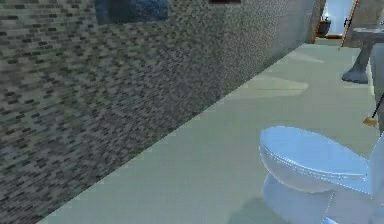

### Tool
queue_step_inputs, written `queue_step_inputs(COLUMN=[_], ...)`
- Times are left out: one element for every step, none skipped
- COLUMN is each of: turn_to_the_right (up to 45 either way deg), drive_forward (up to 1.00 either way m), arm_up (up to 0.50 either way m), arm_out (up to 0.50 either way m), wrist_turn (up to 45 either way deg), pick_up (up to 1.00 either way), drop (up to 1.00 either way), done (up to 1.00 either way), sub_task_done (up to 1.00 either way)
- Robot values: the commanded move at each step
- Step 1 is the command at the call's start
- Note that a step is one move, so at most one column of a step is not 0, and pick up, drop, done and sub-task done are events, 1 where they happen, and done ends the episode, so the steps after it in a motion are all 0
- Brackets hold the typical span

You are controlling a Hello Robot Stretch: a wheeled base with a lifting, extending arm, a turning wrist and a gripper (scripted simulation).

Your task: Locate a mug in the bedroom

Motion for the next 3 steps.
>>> queue_step_inputs(turn_to_the_right=[3.0,0.0,0.0], drive_forward=[0.00,1.00,0.35], arm_up=[0.00,0.00,0.00], arm_out=[0.00,0.00,0.00], wrist_turn=[0.0,0.0,0.0], pick_up=[0.00,0.00,0.00], drop=[0.00,0.00,0.00], done=[0.00,0.00,0.00], sub_task_done=[0.00,0.00,0.00])
